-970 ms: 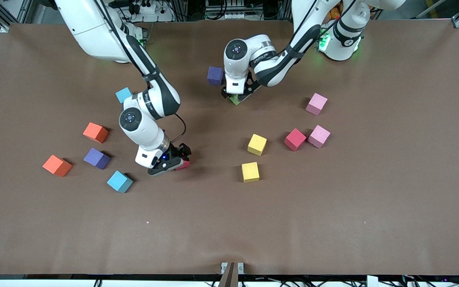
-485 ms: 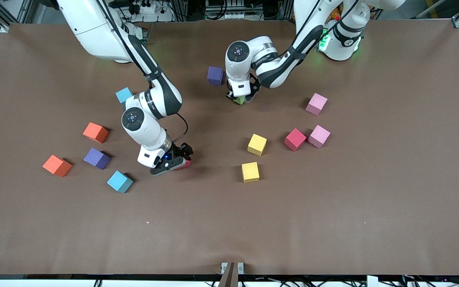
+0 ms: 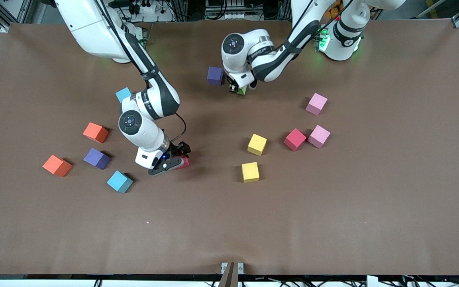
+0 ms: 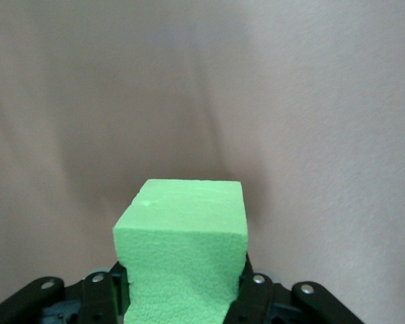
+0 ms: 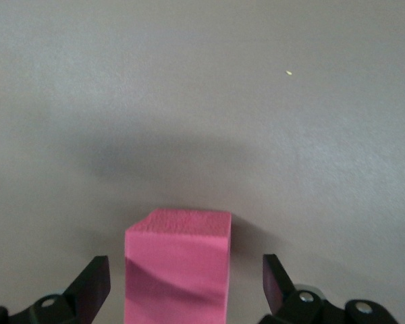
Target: Form number 2 with 11 blocks
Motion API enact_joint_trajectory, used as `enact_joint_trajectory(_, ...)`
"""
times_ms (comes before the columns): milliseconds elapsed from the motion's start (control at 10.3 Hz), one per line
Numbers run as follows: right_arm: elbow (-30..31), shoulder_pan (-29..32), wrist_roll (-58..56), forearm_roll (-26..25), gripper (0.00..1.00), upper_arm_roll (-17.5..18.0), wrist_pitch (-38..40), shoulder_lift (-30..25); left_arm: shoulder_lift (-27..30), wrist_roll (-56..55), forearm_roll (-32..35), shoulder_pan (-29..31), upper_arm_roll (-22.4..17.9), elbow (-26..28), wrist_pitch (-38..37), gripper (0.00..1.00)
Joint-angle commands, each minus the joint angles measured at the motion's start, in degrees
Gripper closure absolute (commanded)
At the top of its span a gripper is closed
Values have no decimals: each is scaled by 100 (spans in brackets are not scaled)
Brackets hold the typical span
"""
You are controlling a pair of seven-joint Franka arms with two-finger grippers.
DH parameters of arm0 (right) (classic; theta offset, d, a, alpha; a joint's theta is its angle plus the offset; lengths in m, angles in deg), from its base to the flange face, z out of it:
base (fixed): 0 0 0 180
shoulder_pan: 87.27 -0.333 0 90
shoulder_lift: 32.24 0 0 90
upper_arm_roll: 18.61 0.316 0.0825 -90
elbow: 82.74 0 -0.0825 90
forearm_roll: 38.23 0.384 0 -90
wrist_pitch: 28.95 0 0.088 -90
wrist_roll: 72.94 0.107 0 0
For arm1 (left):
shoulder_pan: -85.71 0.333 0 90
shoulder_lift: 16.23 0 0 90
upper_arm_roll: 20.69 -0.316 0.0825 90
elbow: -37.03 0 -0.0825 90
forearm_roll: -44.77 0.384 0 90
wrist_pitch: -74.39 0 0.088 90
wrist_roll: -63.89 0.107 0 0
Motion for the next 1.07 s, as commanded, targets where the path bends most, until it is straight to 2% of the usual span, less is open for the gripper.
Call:
enact_joint_trajectory(0, 209, -62, 64, 63, 0, -59, 45, -161, 209, -534, -63, 23, 155, 59, 37, 100)
enact_joint_trajectory(194, 183, -158, 81, 63, 0, -67, -305, -4, 166, -955, -63, 14, 217, 67, 204, 100)
enact_joint_trajectory(388, 183, -587, 221, 63, 0, -373, -974, 339, 148, -1132, -63, -29, 305, 68, 318, 100)
enact_joint_trajectory(970, 280, -668, 222, 54, 0, -560, -571, 235, -116, -1239, -63, -179, 296, 59, 644, 100)
